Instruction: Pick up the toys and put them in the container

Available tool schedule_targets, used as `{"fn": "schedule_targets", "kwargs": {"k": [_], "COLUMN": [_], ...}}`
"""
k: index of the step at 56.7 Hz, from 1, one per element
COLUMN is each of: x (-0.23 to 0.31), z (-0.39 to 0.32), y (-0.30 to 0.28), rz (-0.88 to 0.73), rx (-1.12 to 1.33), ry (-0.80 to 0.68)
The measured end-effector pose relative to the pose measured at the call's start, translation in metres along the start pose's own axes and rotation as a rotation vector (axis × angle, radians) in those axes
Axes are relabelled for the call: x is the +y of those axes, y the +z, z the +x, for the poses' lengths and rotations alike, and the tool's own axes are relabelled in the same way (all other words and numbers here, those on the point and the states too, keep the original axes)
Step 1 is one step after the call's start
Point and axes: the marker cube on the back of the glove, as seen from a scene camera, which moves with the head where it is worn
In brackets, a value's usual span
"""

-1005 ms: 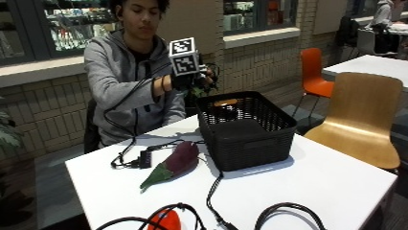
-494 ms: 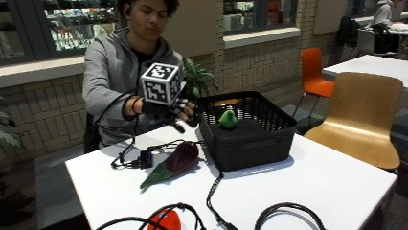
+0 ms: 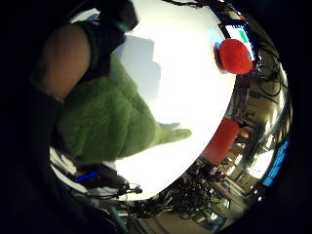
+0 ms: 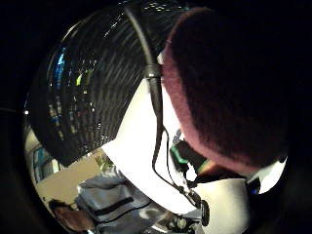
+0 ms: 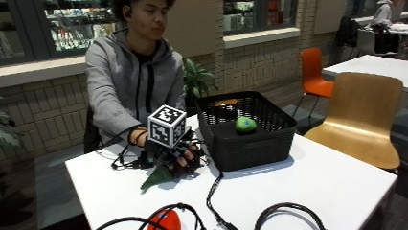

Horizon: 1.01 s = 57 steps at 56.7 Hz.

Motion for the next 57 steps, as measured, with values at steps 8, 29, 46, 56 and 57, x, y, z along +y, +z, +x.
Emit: {"fn": "schedule_targets", "kwargs": {"k": [8,29,46,56,57], "x": [-0.005,-0.001,-0.042,-0.059,-0.061], "z": [0.002,-0.03,-0.197,-0.204,-0.199], "y": [0.006,-0.109,-0.167,-0.142,-0.141], "rz": [0.207,0.406,0.314,0.095,0.093], "rx": [-0.078,-0.147,0.005,0.306,0.321], "ry": [0.047,-0.081,-0.384,-0.447,-0.427]}}
